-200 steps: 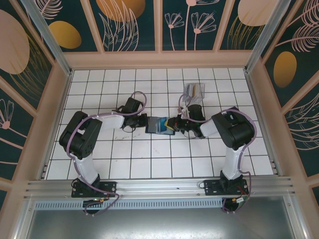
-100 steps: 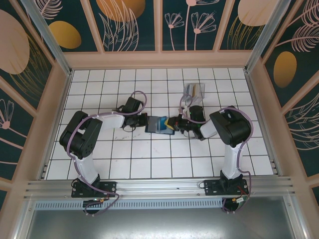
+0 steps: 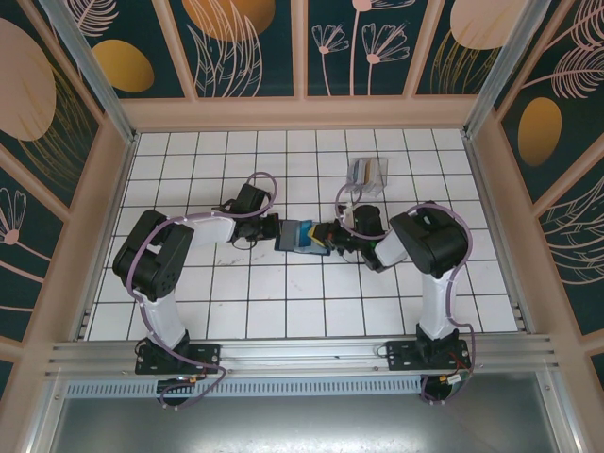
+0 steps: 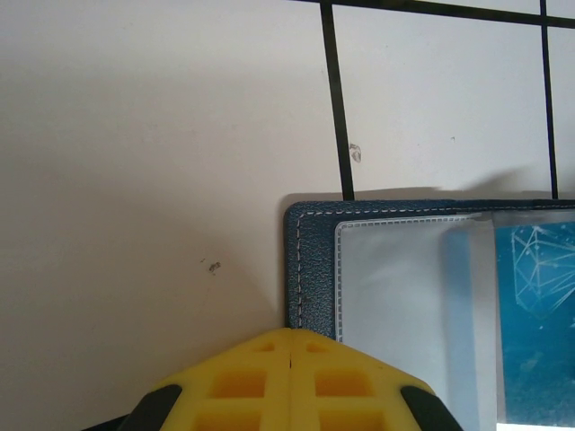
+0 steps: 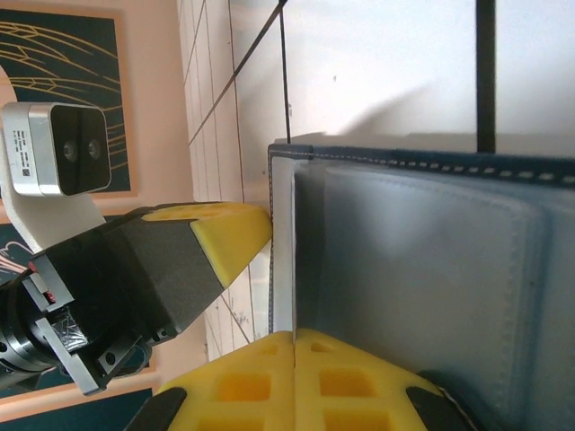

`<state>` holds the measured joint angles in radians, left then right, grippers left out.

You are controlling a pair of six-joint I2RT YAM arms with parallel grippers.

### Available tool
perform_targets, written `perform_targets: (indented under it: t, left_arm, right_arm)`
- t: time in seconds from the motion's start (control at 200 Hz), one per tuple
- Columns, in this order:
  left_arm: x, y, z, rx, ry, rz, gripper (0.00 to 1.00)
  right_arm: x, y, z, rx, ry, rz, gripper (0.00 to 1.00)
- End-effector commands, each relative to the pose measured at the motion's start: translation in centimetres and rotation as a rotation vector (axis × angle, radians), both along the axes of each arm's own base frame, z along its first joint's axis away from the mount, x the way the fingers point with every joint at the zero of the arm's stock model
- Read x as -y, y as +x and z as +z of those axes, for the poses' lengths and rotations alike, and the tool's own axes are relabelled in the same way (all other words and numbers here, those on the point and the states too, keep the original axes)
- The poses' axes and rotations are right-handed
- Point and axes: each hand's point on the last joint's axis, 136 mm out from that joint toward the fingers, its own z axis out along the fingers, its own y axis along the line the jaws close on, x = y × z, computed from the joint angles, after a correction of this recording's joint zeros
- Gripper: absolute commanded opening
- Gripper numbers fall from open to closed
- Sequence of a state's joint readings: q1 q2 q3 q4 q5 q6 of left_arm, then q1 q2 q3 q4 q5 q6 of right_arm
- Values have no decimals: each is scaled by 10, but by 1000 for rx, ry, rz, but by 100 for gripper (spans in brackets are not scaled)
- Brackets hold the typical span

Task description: Put the credit cards into the card holder

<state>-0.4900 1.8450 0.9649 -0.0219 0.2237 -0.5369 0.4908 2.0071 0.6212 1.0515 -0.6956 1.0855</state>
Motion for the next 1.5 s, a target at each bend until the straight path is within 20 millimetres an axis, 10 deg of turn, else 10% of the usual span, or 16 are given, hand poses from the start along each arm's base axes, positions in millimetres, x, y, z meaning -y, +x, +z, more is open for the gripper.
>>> perform_targets:
  t: [0.0,0.636,1.196,1.496]
  left_arm:
    - [-19,-23,-34,-113,69,33,3]
    - [-22,-26,-34,-106,66,55,3]
    - [-18,-29,-31,-107,24,58,1]
    - [-24,-33,-37,-116,54,59,0]
  right_arm:
    - [-5,-4,-7,-8,8,-17,0]
    - [1,2,-16,20,-236,-21,36]
    - [-28,-2,-27,39,-470,48,34]
    - [-5,2,-21,71,-641,28,40]
